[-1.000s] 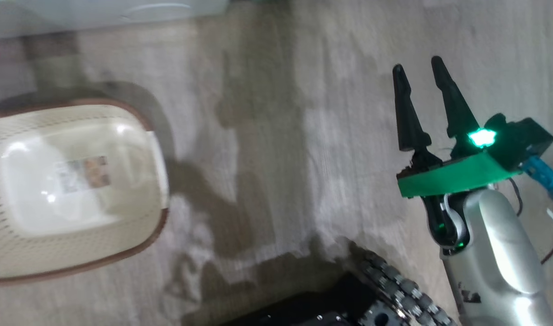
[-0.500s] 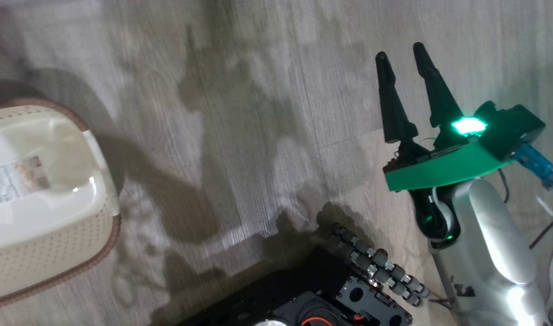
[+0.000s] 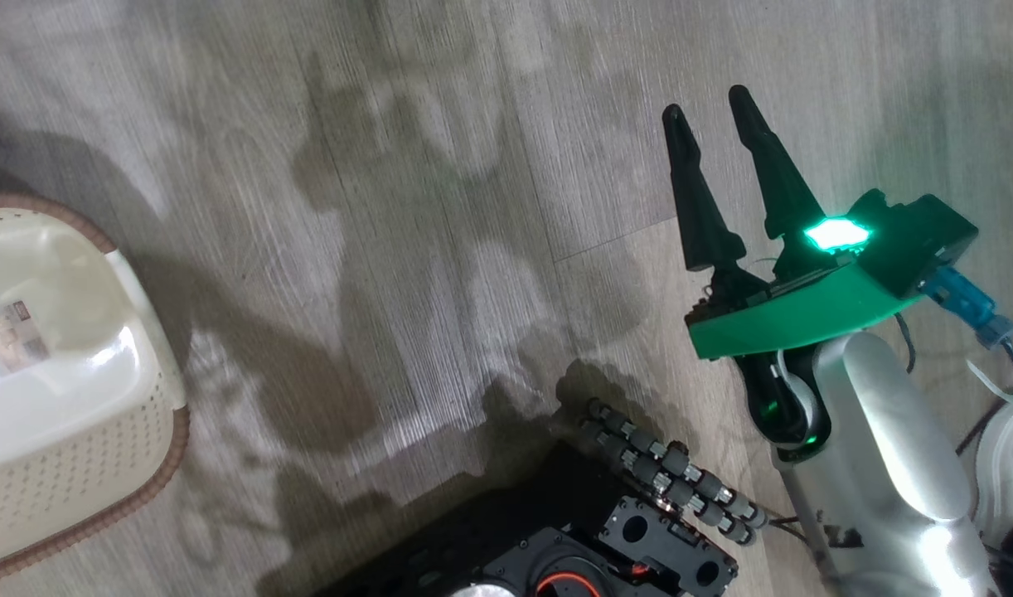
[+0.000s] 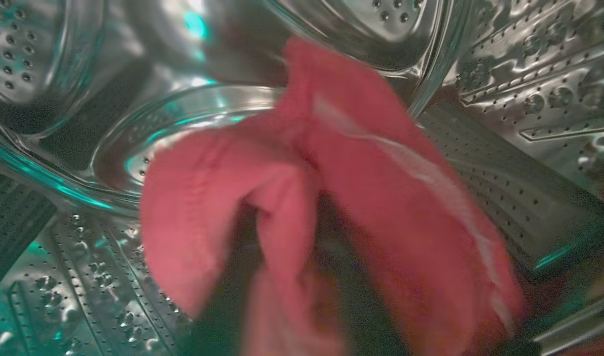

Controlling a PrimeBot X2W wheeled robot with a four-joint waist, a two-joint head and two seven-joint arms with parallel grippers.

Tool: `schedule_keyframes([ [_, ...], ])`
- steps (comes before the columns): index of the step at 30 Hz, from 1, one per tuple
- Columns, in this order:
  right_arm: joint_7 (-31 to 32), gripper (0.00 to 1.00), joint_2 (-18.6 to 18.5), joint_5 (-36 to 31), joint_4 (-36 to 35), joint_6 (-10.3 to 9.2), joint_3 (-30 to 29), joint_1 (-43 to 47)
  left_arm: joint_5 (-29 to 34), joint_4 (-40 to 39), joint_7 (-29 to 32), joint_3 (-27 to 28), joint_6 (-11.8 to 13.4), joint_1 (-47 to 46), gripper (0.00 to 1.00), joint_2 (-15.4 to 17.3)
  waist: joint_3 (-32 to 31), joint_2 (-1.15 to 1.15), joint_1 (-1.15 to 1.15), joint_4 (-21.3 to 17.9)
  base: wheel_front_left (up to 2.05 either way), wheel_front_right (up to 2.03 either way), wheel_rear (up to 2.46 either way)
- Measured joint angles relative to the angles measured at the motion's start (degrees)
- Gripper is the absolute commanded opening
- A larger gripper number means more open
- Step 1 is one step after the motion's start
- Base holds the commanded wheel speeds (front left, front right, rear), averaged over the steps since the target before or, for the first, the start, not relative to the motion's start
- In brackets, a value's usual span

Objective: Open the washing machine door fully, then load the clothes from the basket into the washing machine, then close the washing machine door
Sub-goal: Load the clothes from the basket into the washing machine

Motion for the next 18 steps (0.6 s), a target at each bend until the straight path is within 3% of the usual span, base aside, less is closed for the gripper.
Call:
schedule_keyframes([
  [18,0.00,1.00,0.00,-0.90,0.00,0.00,-1.81,-0.38,-4.08,0.78,-1.37,-1.36,0.48,4.21,1.00,-2.53,-4.49,0.00,0.00,2.58,0.00,0.00,0.00],
])
